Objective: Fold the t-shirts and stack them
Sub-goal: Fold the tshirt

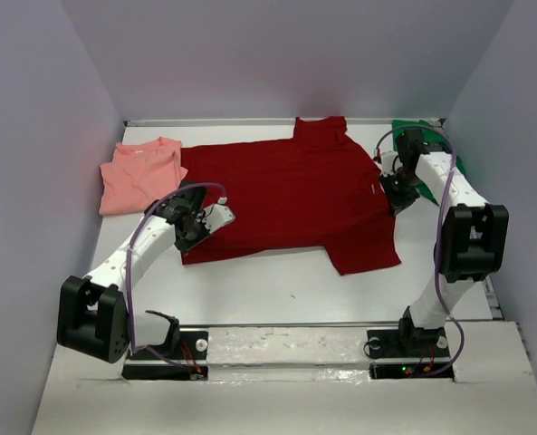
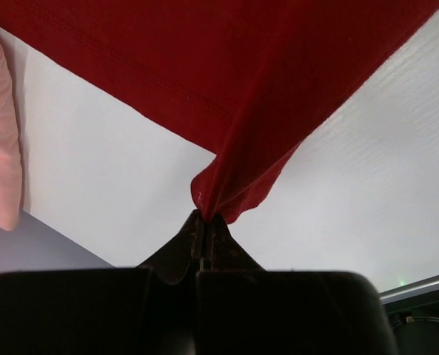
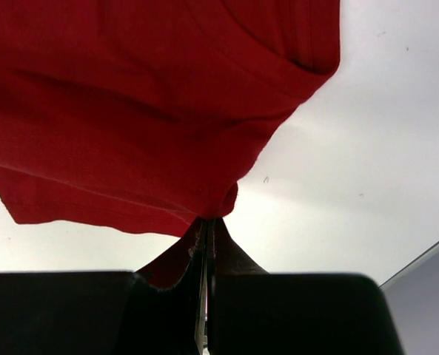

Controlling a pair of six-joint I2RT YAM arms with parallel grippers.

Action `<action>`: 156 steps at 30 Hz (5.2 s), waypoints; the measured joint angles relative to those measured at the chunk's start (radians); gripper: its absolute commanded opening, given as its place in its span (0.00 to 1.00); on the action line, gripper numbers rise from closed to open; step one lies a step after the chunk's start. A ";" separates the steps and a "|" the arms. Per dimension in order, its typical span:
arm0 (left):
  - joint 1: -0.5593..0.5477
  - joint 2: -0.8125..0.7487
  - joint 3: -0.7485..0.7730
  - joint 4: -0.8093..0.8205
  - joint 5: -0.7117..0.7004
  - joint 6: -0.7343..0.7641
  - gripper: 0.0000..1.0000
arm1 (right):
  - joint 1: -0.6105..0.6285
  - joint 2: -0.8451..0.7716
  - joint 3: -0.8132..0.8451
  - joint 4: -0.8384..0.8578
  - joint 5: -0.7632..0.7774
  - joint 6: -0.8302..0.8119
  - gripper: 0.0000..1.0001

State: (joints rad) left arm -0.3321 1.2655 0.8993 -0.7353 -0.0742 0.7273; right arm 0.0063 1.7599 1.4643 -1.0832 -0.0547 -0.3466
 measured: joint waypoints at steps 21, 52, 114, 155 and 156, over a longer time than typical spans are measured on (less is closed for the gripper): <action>0.000 0.142 0.062 0.063 -0.071 0.000 0.00 | 0.000 0.277 0.262 -0.010 -0.021 0.007 0.00; 0.008 0.228 0.167 0.143 -0.247 -0.037 0.94 | 0.000 0.296 0.320 -0.047 -0.057 -0.052 0.69; 0.583 -0.316 -0.095 0.470 0.023 -0.329 0.99 | 0.231 -0.138 -0.510 0.277 -0.248 -0.792 0.63; 0.583 -0.340 -0.095 0.454 0.115 -0.326 0.99 | 0.231 -0.263 -0.433 0.145 -0.206 -0.684 0.00; 0.583 -0.340 -0.095 0.455 0.119 -0.326 0.99 | 0.231 -0.283 -0.414 0.134 -0.211 -0.679 0.00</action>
State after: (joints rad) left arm 0.2508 0.9257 0.8043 -0.2806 0.0448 0.4015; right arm 0.2371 1.4769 1.0500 -0.9489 -0.2657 -1.0256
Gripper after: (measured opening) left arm 0.990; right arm 0.028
